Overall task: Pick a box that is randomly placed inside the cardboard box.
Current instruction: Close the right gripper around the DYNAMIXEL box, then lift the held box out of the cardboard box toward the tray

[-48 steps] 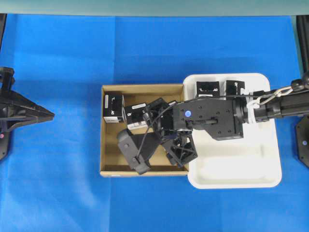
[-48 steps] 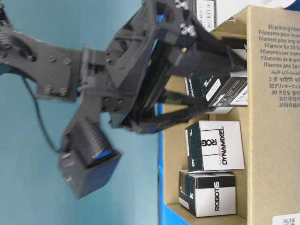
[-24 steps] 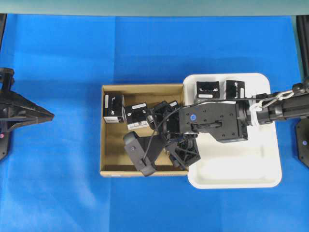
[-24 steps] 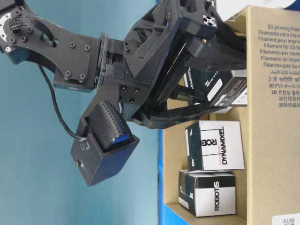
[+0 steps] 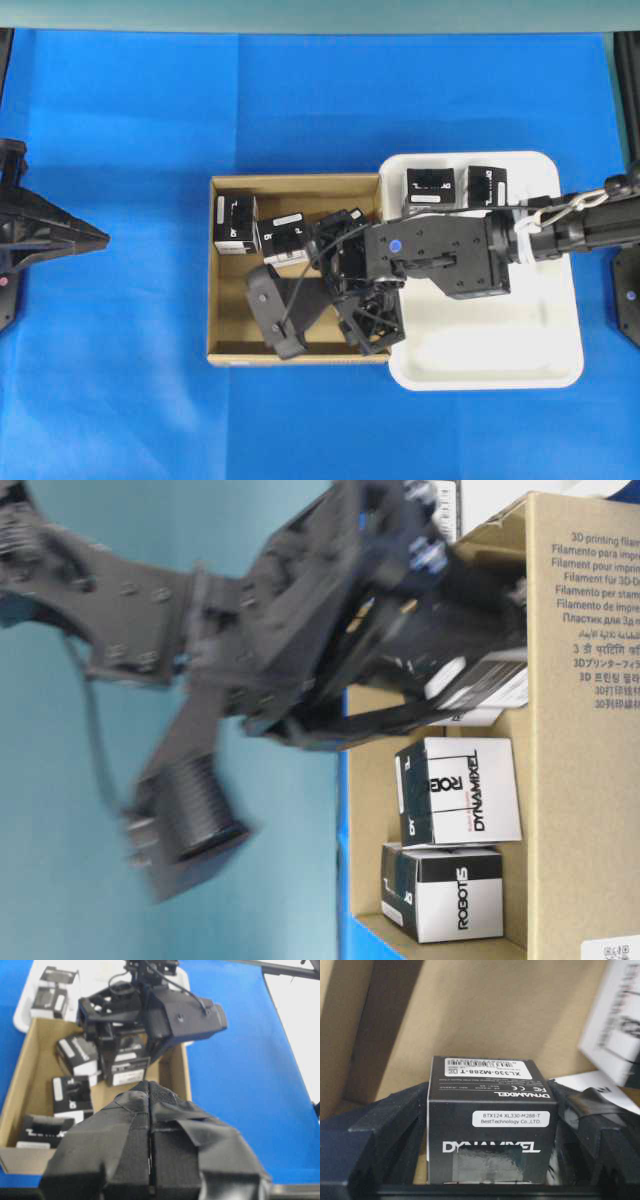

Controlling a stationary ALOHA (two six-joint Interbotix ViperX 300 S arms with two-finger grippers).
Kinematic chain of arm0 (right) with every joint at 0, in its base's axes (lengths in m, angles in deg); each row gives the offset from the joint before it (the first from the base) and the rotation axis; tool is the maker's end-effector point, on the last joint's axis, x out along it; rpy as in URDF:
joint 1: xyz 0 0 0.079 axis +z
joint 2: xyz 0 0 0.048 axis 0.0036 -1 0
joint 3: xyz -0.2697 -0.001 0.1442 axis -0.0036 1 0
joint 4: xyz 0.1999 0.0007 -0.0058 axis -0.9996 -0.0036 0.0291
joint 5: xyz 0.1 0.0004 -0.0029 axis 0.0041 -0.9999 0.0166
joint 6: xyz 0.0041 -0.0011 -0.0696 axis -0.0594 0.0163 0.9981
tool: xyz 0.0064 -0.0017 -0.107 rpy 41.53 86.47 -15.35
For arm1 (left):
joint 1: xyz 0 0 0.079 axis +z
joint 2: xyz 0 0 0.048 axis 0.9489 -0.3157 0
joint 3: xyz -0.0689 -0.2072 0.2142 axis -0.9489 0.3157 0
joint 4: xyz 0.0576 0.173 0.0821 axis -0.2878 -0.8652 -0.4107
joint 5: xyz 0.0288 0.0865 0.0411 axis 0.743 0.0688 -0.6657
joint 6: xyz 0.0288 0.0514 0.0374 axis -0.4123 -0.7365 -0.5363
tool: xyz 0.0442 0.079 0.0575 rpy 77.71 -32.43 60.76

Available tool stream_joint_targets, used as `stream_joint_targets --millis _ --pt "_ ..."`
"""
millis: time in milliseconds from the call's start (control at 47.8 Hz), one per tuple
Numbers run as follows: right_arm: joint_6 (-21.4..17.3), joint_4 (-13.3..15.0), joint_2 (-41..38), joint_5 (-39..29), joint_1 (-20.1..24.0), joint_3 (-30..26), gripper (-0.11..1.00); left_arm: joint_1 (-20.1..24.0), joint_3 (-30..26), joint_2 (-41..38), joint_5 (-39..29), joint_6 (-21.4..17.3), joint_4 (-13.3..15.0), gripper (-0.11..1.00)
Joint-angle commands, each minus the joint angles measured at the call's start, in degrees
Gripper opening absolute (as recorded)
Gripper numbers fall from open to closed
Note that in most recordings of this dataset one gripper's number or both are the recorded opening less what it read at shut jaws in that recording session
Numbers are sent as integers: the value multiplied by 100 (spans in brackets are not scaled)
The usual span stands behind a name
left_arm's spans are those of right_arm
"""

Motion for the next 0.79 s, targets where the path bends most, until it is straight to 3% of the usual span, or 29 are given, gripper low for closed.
stream_joint_targets --millis 0,188,481,773 --pt "-53 -18 167 -114 0 -185 78 0 -105 0 18 9 -9 -7" --pt "-79 -18 510 -703 -62 -580 78 9 -97 0 18 18 -9 -7" --pt "-281 -9 1230 -2188 -211 -1354 78 9 -114 18 18 35 -9 -7" --pt "-510 -9 1925 -3041 -501 -1011 78 53 -105 9 18 62 -9 -7"
